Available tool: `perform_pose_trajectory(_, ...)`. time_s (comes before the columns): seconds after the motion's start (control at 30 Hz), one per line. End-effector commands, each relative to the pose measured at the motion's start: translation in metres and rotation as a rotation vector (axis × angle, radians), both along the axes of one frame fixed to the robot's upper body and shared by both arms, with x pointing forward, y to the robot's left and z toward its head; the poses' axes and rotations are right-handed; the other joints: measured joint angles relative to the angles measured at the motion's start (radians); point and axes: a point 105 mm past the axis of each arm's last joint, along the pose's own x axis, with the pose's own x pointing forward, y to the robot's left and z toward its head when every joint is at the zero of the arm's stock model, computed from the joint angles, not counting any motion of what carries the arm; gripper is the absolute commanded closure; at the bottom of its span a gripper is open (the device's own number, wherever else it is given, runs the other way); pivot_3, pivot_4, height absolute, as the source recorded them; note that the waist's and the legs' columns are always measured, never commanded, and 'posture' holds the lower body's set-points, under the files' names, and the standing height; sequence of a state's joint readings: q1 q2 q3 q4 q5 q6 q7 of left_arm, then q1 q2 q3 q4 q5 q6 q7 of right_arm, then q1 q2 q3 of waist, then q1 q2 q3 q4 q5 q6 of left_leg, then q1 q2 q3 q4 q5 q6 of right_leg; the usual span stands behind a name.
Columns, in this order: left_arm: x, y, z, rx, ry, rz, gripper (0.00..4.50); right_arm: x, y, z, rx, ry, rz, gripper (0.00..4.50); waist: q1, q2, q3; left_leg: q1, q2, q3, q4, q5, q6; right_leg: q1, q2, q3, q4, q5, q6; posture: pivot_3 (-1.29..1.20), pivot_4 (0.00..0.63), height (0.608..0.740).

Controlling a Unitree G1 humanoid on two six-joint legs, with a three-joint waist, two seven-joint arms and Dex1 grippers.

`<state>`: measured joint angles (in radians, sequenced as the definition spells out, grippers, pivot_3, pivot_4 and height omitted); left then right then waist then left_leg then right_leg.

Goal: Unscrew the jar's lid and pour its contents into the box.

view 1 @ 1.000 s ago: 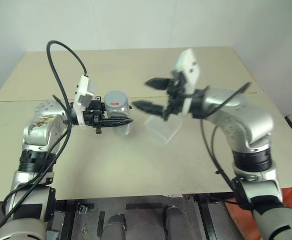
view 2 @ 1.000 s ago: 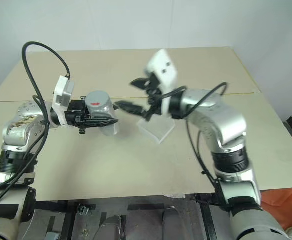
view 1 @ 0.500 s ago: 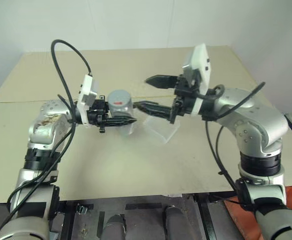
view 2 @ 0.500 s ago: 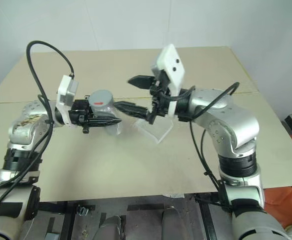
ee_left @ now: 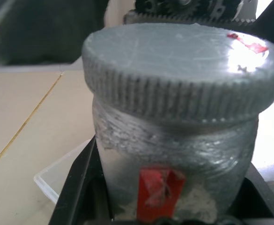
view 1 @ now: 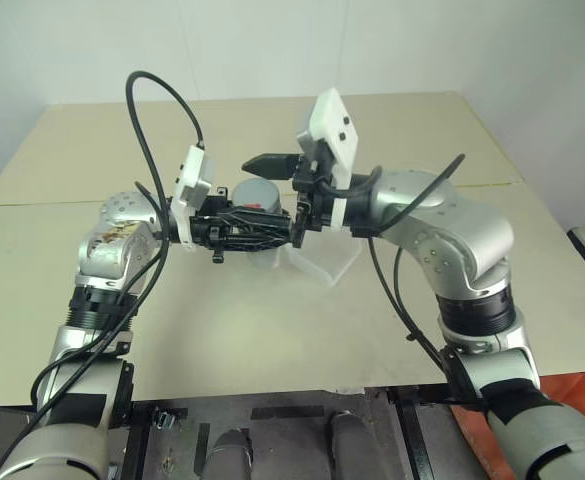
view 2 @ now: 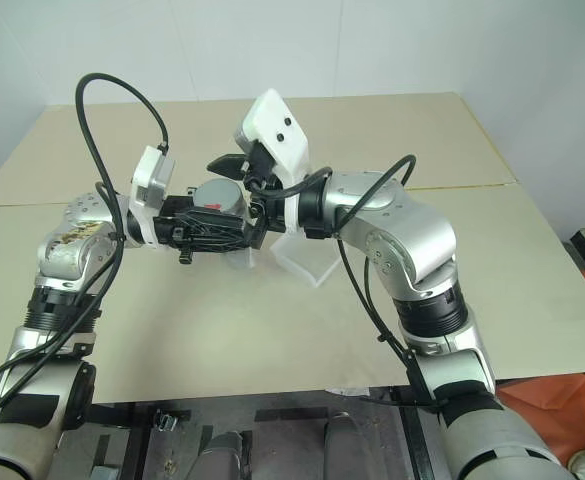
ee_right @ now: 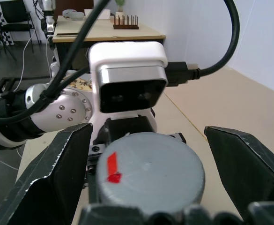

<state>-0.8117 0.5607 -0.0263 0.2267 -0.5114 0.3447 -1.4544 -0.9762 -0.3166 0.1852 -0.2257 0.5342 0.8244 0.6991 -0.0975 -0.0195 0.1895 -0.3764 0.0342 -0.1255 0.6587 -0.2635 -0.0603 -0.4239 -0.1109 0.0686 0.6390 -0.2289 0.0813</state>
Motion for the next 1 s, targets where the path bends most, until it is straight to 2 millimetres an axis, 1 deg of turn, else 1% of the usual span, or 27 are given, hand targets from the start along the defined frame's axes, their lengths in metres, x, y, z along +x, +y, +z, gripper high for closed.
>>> perform_pose_trajectory(0.03,-0.005,0.001,0.008,0.01,-0.051,-0.012,2.56,-0.005,0.004,0.015,0.024,-0.071,0.025,0.05,0.0,0.0,0.0,0.0,0.0,0.0,0.0,0.0,0.0,0.0,0.0,0.0,0.0,0.0,0.0,0.0,0.15,0.74)
perform_pose_trajectory(0.27,-0.01,0.007,0.009,0.022,-0.068,0.001,2.56,0.005,-0.003,0.011,0.022,-0.06,-0.01,0.05,-0.002,0.0,0.0,0.0,0.0,0.0,0.0,0.0,0.0,0.0,0.0,0.0,0.0,0.0,0.0,0.0,0.15,0.74)
perform_pose_trajectory(0.47,-0.02,0.022,0.007,0.04,-0.061,0.015,2.56,0.013,-0.021,0.012,0.017,-0.071,-0.053,0.05,-0.002,0.0,0.0,0.0,0.0,0.0,0.0,0.0,0.0,0.0,0.0,0.0,0.0,0.0,0.0,0.0,0.15,0.74)
perform_pose_trajectory(0.7,-0.028,0.032,0.01,0.041,-0.052,0.026,2.56,0.017,-0.039,0.016,0.02,-0.084,-0.079,0.05,0.0,0.0,0.0,0.0,0.0,0.0,0.0,0.0,0.0,0.0,0.0,0.0,0.0,0.0,0.0,0.0,0.15,0.74)
perform_pose_trajectory(0.87,-0.03,0.035,0.01,0.046,-0.045,0.028,2.56,0.019,-0.045,0.017,0.019,-0.089,-0.09,0.05,0.003,0.0,0.0,0.0,0.0,0.0,0.0,0.0,0.0,0.0,0.0,0.0,0.0,0.0,0.0,0.0,0.15,0.74)
perform_pose_trajectory(1.0,-0.026,0.032,0.01,0.038,-0.046,0.035,2.56,0.018,-0.048,0.015,0.008,-0.098,-0.094,0.05,-0.004,0.0,0.0,0.0,0.0,0.0,0.0,0.0,0.0,0.0,0.0,0.0,0.0,0.0,0.0,0.0,0.15,0.74)
